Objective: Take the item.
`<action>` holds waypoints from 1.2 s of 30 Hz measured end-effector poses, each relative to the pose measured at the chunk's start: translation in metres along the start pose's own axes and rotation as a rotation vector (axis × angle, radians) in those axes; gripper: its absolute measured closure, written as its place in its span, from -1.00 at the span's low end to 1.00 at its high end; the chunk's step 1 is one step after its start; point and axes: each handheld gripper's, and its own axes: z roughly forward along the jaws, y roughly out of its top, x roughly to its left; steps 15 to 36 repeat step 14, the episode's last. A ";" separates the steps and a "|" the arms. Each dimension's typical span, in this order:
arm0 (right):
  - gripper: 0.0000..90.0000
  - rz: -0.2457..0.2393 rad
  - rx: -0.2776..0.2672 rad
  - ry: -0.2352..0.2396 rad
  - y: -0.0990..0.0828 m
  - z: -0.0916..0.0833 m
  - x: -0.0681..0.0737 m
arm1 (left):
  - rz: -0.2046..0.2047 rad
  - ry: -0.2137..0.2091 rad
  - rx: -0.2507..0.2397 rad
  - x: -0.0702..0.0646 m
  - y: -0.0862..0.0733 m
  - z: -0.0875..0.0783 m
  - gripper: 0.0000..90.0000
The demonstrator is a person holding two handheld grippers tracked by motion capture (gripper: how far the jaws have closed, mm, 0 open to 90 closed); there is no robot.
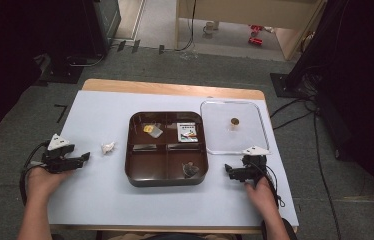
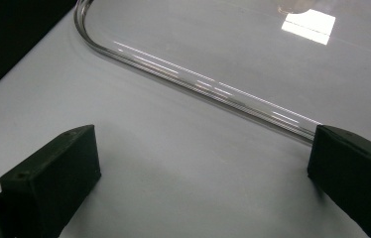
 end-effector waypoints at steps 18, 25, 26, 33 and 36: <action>-1.00 0.000 0.000 0.000 0.000 0.000 0.000 | -0.043 0.061 0.022 0.001 0.001 0.003 -0.66; -1.00 0.000 0.000 0.000 0.000 0.000 0.000 | -0.043 0.061 0.022 0.001 0.001 0.003 -0.66; -1.00 0.000 0.000 0.000 0.000 0.000 0.000 | -0.043 0.061 0.022 0.001 0.001 0.003 -0.66; -1.00 0.000 0.000 0.000 0.000 0.000 0.000 | -0.043 0.061 0.022 0.001 0.001 0.003 -0.66; -1.00 0.000 0.000 0.000 0.000 0.000 0.000 | -0.043 0.061 0.022 0.001 0.001 0.003 -0.66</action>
